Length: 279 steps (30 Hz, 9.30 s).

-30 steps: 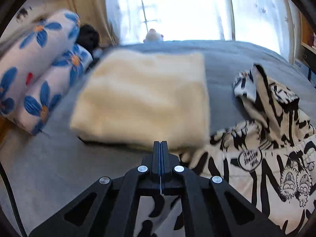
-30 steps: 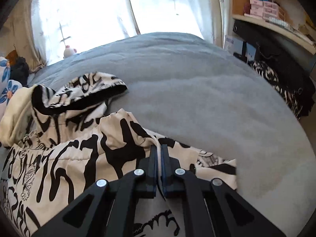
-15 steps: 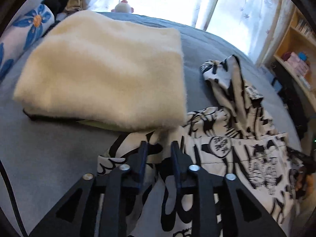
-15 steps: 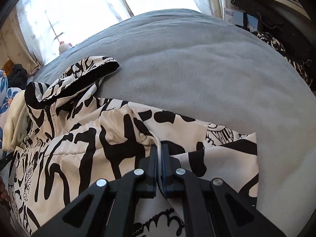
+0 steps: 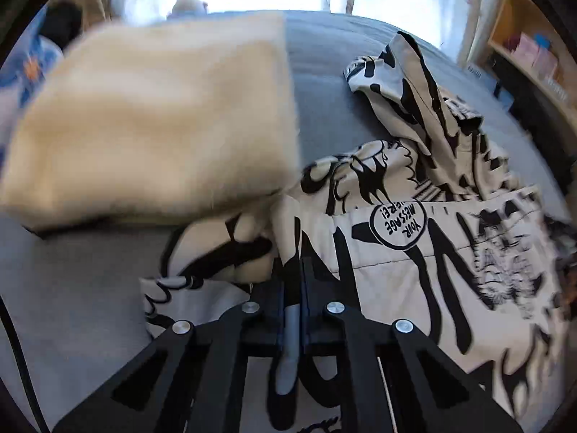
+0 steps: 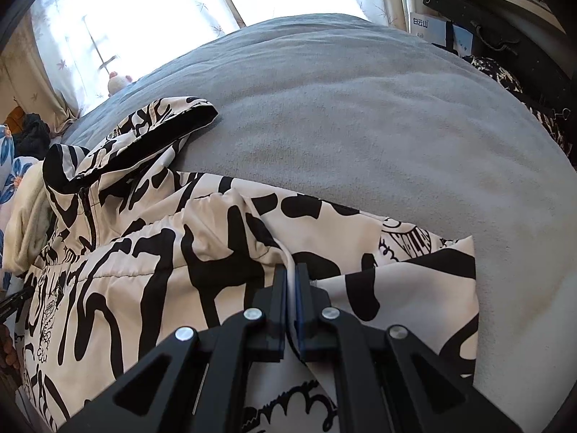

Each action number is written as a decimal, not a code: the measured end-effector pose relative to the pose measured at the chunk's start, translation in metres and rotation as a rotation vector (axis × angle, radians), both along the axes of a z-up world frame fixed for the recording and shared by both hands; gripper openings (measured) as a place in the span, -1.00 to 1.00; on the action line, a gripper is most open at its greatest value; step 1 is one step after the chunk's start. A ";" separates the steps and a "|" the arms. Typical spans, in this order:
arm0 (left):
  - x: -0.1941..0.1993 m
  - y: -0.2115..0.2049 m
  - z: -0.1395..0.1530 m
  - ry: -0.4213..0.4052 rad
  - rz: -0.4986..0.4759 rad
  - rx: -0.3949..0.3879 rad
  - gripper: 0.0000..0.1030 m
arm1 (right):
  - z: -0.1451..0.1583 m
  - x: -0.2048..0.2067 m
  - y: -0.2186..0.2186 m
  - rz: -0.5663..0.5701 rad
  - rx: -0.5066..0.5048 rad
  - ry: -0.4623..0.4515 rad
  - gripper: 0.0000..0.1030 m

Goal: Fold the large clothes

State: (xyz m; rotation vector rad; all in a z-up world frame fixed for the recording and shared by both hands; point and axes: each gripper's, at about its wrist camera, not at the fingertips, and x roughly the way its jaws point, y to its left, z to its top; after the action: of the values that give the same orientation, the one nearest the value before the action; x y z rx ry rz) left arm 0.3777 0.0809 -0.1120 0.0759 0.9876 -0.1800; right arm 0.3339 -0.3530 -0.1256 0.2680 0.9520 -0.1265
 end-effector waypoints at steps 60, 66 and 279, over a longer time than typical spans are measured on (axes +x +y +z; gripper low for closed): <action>-0.172 0.027 0.026 0.030 0.360 0.044 -0.24 | 0.048 -0.156 0.011 -0.070 0.050 0.050 -0.94; -0.173 0.016 0.045 0.010 0.325 0.058 -0.18 | 0.066 -0.151 0.036 -0.018 0.099 0.036 -0.94; -0.132 -0.099 -0.008 0.361 0.034 -0.783 0.30 | 0.011 -0.117 0.111 0.164 0.748 0.050 -0.16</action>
State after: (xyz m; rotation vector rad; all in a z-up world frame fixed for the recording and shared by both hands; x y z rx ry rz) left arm 0.2455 -0.0180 -0.1203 -0.7105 1.2143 -0.5504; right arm 0.2171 -0.2416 -0.1146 0.8744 1.0383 0.3859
